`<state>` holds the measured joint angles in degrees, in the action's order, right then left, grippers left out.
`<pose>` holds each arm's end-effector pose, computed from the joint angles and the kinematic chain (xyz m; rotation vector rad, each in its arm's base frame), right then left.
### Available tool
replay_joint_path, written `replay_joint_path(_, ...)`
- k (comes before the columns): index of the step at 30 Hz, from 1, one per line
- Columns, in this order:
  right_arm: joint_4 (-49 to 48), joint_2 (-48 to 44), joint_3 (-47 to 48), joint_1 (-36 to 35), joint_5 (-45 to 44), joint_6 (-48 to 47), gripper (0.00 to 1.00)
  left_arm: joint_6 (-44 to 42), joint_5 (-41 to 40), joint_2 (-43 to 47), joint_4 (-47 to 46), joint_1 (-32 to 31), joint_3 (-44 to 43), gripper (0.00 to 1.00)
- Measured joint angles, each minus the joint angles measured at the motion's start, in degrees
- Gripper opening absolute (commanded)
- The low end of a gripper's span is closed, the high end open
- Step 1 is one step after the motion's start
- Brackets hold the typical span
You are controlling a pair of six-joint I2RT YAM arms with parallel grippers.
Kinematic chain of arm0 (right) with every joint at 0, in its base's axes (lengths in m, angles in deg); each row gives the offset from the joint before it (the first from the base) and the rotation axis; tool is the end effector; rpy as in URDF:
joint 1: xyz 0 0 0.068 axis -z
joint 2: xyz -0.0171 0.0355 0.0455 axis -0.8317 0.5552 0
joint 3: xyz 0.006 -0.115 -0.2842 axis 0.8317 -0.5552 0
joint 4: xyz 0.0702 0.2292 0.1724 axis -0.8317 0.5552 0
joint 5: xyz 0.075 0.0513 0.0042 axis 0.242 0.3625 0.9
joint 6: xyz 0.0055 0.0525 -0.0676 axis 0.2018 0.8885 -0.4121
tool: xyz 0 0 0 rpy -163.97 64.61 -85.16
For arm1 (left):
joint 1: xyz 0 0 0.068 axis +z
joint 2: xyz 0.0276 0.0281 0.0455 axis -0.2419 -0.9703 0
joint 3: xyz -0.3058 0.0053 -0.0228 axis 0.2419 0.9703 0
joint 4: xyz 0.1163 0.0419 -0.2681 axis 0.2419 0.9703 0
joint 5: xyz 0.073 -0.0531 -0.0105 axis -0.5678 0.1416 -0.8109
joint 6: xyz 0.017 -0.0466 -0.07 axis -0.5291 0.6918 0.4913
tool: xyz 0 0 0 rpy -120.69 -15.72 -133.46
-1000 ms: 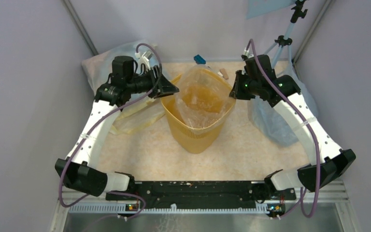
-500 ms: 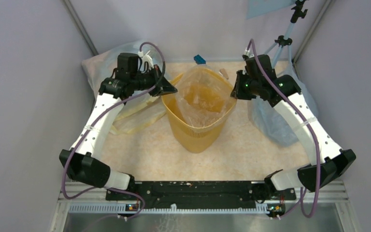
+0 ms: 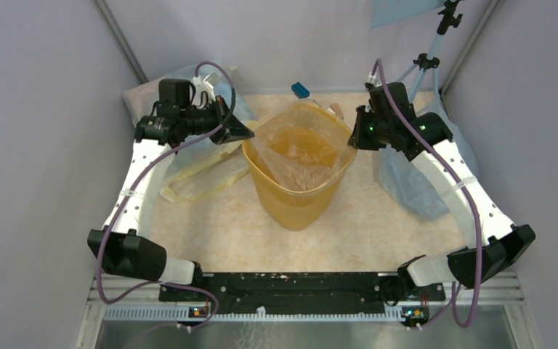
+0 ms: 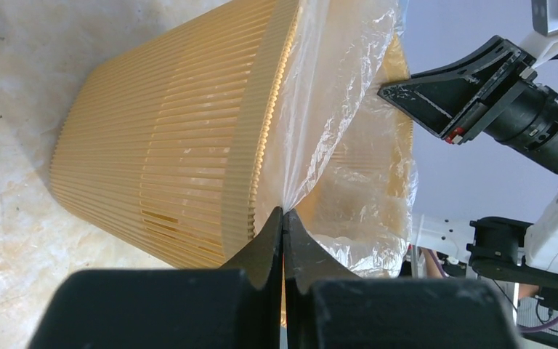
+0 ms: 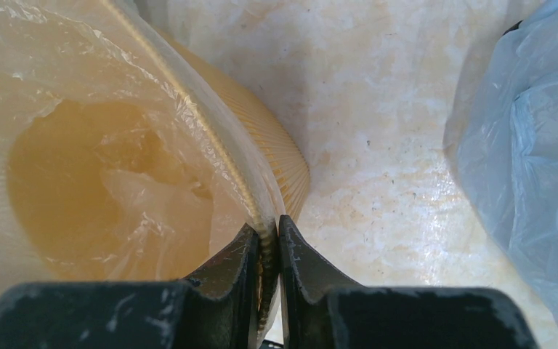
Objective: Put the trash bags into the trash bin
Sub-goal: Place the trash bag in the trash bin.
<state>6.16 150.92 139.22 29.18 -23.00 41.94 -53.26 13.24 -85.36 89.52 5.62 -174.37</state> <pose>0.2966 0.1458 0.4258 0.0029 2.3619 0.3734 0.3331 -0.1042 0.4318 -0.0148 2.2711 -1.2844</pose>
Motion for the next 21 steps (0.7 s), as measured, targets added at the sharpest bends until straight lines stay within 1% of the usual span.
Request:
replay_joint_path(8, 0.2, -0.1, 0.0, 0.0, 0.0, -0.5, 0.0, -0.6, 4.8, 0.3, 1.1, 3.9, 0.4, 0.0)
replay_joint_path(13, 0.2, -0.1, 0.0, 0.0, -0.2, -0.7, 0.0, 1.1, 8.4, 1.5, -0.4, 4.2, 2.8, 0.0)
replay_joint_path(21, -0.3, -0.1, 0.0, -0.1, -0.9, -0.9, 0.0, 1.5, 9.6, 4.6, -1.2, 4.2, 8.1, 0.0)
